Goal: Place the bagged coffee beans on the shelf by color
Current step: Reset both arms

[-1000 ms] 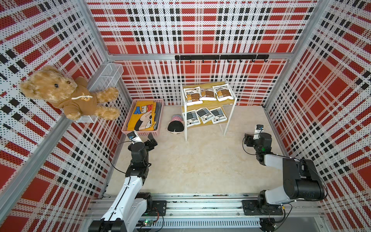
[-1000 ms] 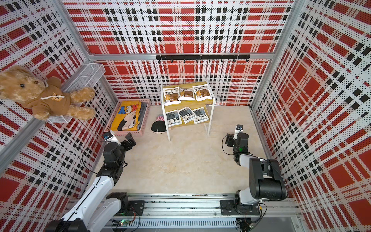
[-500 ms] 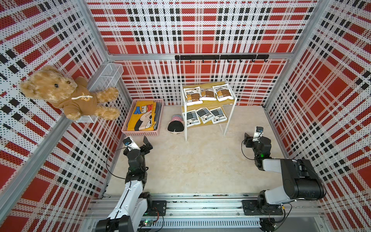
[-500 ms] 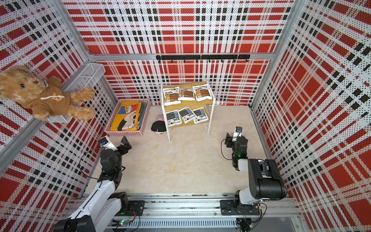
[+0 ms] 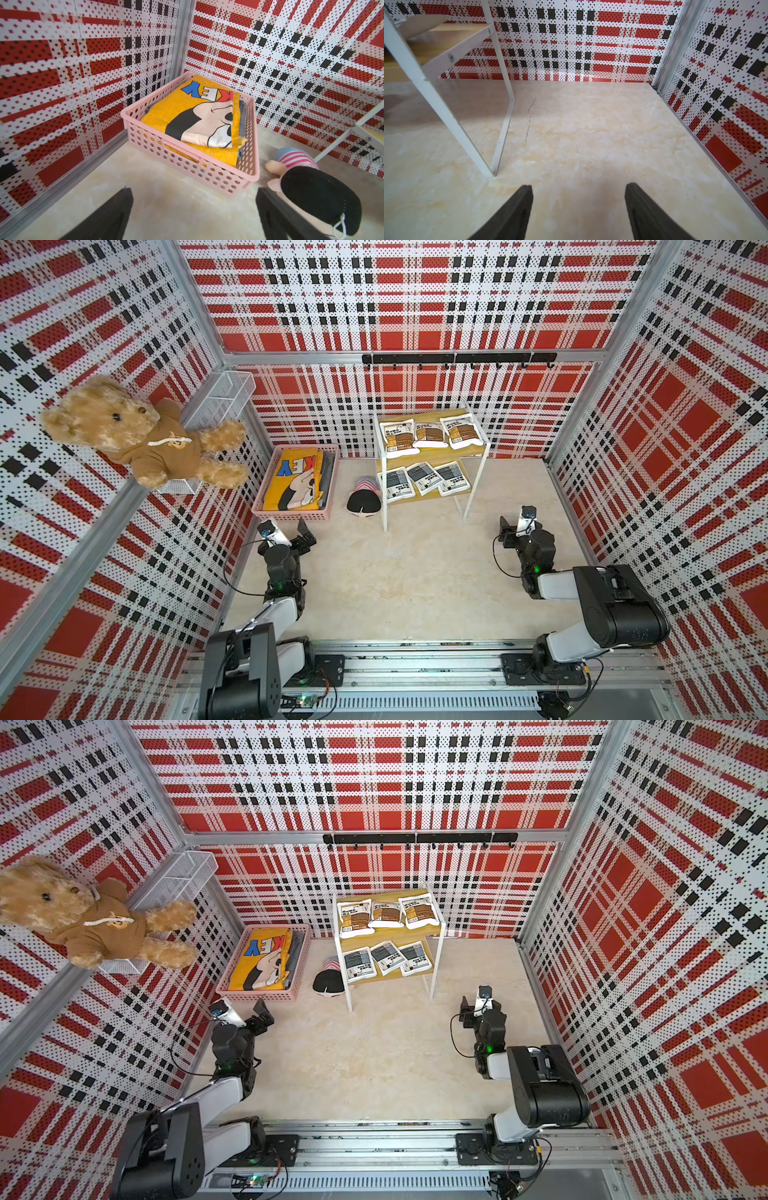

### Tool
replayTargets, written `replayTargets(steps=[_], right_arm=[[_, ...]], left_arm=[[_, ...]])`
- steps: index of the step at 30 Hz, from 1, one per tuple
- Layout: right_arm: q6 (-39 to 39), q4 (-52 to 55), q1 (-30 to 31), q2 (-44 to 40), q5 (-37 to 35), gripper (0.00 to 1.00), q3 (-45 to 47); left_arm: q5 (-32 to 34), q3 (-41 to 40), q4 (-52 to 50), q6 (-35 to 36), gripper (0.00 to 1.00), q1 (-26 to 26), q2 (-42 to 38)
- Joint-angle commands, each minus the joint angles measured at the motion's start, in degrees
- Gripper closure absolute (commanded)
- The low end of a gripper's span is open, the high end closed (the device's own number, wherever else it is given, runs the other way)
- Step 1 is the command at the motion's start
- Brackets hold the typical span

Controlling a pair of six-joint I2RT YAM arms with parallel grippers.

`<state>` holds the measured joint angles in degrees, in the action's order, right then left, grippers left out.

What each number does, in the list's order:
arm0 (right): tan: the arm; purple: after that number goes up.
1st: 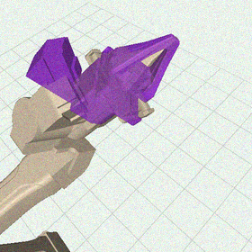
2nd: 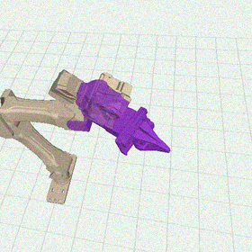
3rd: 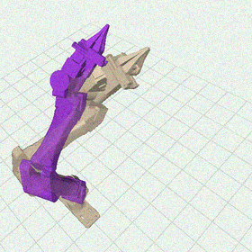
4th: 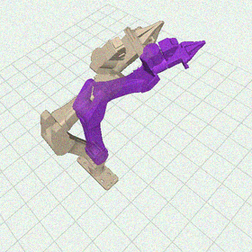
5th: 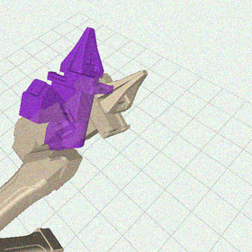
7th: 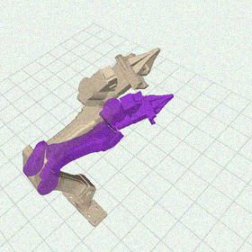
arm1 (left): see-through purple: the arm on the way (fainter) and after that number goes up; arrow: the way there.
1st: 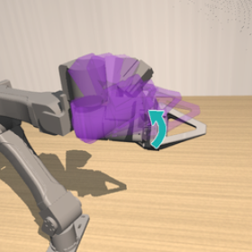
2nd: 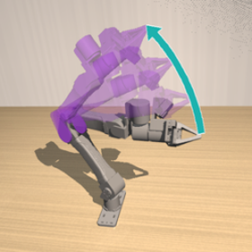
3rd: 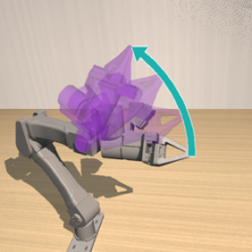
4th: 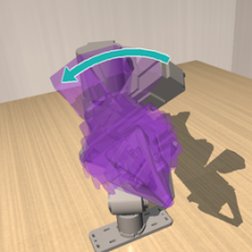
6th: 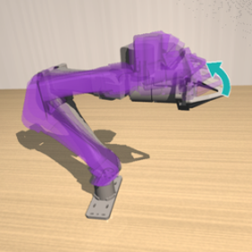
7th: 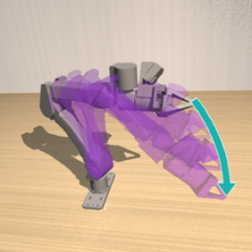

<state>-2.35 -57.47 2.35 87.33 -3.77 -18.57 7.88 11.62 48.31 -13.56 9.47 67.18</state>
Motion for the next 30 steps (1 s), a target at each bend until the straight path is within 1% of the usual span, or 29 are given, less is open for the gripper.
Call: replayTargets(steps=[1,5,6,7,11,14,16,19,21,22,27,30], right_arm=[[0.4,-2.2,-0.1,0.7,-0.4,0.21,0.3],[0.5,-3.7,-0.1,1.1,-0.3,0.17,0.9],[0.4,-3.6,-0.1,1.0,-0.3,0.12,0.9],[0.5,-3.6,-0.1,1.1,-0.3,0.0,0.9],[0.4,-3.7,-0.1,1.1,-0.3,0.0,0.8],[0.3,-3.5,-0.1,1.2,-0.5,0.0,0.8],[0.2,-3.5,-0.3,1.3,-0.6,0.0,0.7],[0.0,-3.3,-0.5,1.4,-0.3,0.0,0.6],[-0.1,-3.4,-0.6,1.4,-0.3,0.0,0.6],[0.0,-3.3,-0.6,1.4,-0.2,0.0,0.6],[-0.2,-3.2,-0.7,1.4,-0.1,0.0,0.6],[-0.2,-3.1,-0.7,1.4,-0.1,0.0,0.5]], left_arm=[[0.8,-1.2,7.8,3.2,0.01,-2.3,2.2],[1.9,-1.4,12.6,4.8,0.01,-5.1,6.0],[2.2,-1.0,12.6,5.2,0.01,-5.9,6.5],[2.9,-0.8,13.4,5.7,0.01,-6.7,7.1],[2.8,0.6,16.3,7.3,0.01,-8.3,10.4],[3.8,0.5,17.7,9.3,0.01,-9.4,11.1],[3.1,-1.9,23.4,10.1,0.01,-9.3,12.7],[1.6,-6.4,37.4,10.9,0.01,-9.3,18.3],[0.7,-6.7,42.1,11.3,0.01,-9.5,21.5],[0.9,-5.8,40.7,11.4,0.01,-9.7,21.7],[1.5,1.6,26.7,10.3,0.01,-8.8,21.8],[2.4,1.7,26.6,10.5,0.01,-9.1,21.9]])
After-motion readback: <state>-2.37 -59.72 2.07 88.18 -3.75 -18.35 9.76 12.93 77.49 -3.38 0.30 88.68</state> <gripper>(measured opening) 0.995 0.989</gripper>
